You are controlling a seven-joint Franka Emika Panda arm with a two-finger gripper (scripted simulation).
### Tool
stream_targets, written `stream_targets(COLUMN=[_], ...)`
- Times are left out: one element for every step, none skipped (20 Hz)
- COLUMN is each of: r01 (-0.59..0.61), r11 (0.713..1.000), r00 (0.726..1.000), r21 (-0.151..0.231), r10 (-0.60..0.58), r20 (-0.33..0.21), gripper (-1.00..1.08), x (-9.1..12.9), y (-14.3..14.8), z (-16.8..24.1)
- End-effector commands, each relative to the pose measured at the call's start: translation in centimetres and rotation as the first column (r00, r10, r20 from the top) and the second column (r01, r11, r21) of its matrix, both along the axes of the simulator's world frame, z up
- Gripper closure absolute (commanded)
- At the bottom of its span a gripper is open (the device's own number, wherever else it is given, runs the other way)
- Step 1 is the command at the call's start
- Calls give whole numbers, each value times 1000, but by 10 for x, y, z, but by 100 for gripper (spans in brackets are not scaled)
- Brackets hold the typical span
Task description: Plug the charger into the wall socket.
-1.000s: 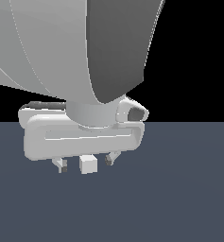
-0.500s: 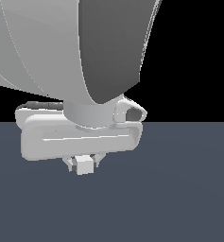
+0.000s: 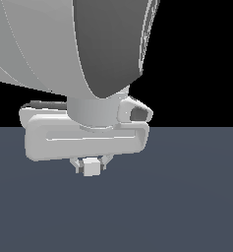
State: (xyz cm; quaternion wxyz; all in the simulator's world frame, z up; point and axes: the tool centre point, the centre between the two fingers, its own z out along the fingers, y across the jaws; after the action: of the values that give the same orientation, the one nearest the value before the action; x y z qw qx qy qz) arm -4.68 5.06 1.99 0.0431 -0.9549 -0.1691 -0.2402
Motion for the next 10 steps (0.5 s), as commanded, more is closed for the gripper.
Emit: stream_targets(r01=[28, 43, 59, 76, 94, 112, 132, 151, 171, 191], r11=[1000, 999, 998, 997, 996, 994, 991, 988, 985, 982], r00=[1000, 999, 998, 997, 996, 994, 991, 988, 985, 982], r21=[1, 2, 2, 3, 3, 4, 5, 5, 6, 7], r10=[-28, -43, -59, -76, -94, -112, -132, -151, -171, -191], r20=[2, 2, 2, 3, 3, 4, 4, 4, 4, 5], gripper=[108, 108, 108, 108, 108, 108, 108, 108, 108, 108], x=[3, 5, 6, 8, 10, 12, 14, 16, 17, 19], y=[-1, -2, -2, -3, -4, -5, -7, -8, -9, -10], z=[6, 8, 11, 14, 18, 21, 25, 29, 32, 36])
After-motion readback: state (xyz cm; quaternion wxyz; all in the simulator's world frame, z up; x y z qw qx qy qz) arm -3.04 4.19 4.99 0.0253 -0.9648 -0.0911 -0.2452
